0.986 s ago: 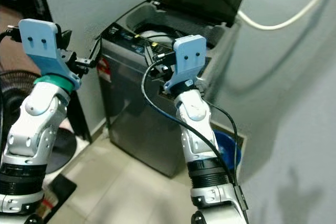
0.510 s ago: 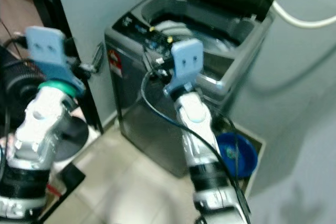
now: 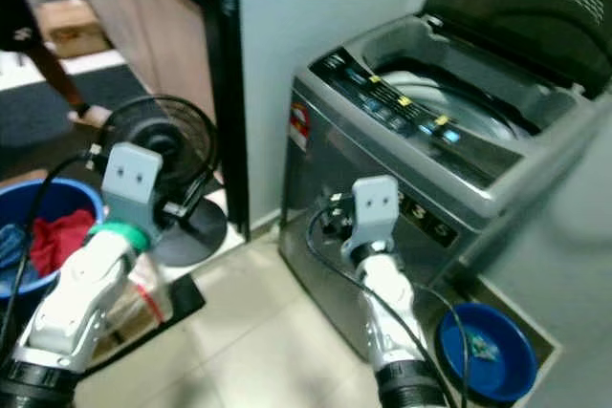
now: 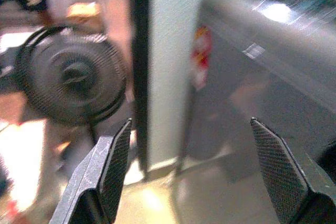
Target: Clothes washing
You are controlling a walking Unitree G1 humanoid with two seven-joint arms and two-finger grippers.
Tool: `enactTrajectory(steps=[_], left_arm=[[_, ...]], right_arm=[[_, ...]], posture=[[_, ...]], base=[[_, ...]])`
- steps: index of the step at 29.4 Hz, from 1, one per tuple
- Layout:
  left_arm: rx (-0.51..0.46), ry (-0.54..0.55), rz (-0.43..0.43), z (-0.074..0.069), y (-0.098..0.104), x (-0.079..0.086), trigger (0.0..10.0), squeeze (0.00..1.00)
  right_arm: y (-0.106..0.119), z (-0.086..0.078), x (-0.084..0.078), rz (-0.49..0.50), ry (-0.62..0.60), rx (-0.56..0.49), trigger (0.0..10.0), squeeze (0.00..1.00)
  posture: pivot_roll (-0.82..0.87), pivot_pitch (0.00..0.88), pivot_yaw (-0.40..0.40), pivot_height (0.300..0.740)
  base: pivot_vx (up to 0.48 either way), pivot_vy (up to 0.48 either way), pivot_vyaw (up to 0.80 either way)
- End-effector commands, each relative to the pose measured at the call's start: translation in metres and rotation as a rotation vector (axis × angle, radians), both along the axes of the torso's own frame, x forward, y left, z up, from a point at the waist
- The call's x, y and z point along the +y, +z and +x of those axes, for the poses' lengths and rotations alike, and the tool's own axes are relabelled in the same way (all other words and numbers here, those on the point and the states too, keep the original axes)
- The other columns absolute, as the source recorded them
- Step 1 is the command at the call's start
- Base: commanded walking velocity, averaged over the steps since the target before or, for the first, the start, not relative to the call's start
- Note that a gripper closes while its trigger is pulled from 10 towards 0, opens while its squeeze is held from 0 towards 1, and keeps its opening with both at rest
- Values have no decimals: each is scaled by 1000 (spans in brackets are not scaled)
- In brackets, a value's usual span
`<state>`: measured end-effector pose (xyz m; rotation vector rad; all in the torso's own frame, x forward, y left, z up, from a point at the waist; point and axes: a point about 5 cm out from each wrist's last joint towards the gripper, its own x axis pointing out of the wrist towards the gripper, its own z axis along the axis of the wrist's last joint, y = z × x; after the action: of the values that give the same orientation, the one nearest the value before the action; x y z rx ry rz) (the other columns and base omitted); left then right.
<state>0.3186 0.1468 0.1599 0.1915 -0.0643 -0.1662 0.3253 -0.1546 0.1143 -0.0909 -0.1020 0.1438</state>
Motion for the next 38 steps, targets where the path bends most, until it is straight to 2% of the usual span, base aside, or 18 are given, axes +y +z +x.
enactTrajectory(steps=[1, 11, 17, 23, 25, 27, 38], left_arm=[[19, -27, 17, -3, -8, -7, 10000, 0], [49, -25, 34, -8, -24, -13, 10000, 0], [51, -23, 38, -8, -27, -14, 10000, 0], [49, -14, 48, -9, -31, -16, 10000, 0], [47, -5, 59, -8, -32, -16, 10000, 0], [52, 22, 102, -6, -37, -15, 10000, 0], [41, 18, 88, -4, -36, -17, 10000, 0]], right_arm=[[-13, -4, 1, -17, 5, 43, 10000, 0], [-30, -9, 5, -36, 26, 93, 10000, 0], [-33, -10, 7, -36, 33, 96, 10000, 0], [-44, -16, 11, -28, 44, 126, 10000, 0], [-46, -17, 12, -11, 36, 135, 10000, 0], [-48, -18, 14, 28, 36, 140, 10000, 0], [-45, -15, 23, 18, 63, 119, 10000, 0]], posture=[[108, 6, 7, 740], [109, 20, -5, 740], [107, 26, -6, 740], [107, 33, -4, 740], [106, 36, -4, 740], [106, 37, -3, 740], [106, 33, 5, 740]], base=[[0, 0, 775], [0, 0, 776], [0, 0, 775], [0, 0, 772], [0, 0, 0], [439, 0, 0], [472, 0, 90]])
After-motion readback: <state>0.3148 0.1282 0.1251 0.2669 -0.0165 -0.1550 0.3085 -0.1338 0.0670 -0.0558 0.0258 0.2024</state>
